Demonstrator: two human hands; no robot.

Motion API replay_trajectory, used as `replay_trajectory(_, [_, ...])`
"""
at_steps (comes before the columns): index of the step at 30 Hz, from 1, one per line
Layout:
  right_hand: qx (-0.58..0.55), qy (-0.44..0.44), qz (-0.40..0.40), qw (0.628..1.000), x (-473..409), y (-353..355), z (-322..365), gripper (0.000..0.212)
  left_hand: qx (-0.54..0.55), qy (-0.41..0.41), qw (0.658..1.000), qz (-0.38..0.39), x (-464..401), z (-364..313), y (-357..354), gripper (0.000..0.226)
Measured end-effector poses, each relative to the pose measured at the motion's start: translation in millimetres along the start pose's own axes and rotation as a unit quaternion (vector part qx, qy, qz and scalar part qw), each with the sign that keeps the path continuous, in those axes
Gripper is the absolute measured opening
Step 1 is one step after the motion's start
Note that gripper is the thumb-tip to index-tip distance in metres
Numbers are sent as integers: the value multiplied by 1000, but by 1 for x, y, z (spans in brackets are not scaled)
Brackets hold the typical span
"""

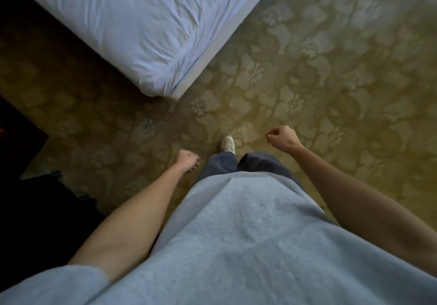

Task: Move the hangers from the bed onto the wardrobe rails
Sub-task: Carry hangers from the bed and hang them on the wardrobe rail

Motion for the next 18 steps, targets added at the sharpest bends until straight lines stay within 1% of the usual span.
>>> replay_trajectory(3, [-29,-55,-25,998,-28,48,-28,27,14,-68,997,26,-33,-120,-7,27])
replay_trajectory(5, [-50,-99,-29,993,-47,80,-52,26,14,-114,992,45,-50,-204,-16,23])
replay_trajectory(7, [-58,-140,-24,988,-66,106,-77,24,19,-151,986,63,-64,-284,-25,18])
replay_trajectory(10, [-69,-198,1,978,-102,149,-103,24,8,-192,979,75,-92,-398,-42,18])
replay_trajectory(13, [-65,-234,34,970,-140,196,-107,33,-18,-195,978,78,-120,-483,-52,18])
replay_trajectory(15, [-76,-247,42,965,-166,239,-95,32,-46,-176,981,76,-133,-524,-52,19])
replay_trajectory(18, [-97,-215,24,971,-212,307,-49,28,-77,-142,984,77,-149,-563,-41,18])
Point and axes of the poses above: each hand's wrist, its own x-axis away from the middle knuckle, its own y-axis out of the back of the hand, z = x × y, the point moved 6 cm from there along -x, towards the middle knuckle, and after that the axes turned 9 degrees about -y, right-handed, at the moved point
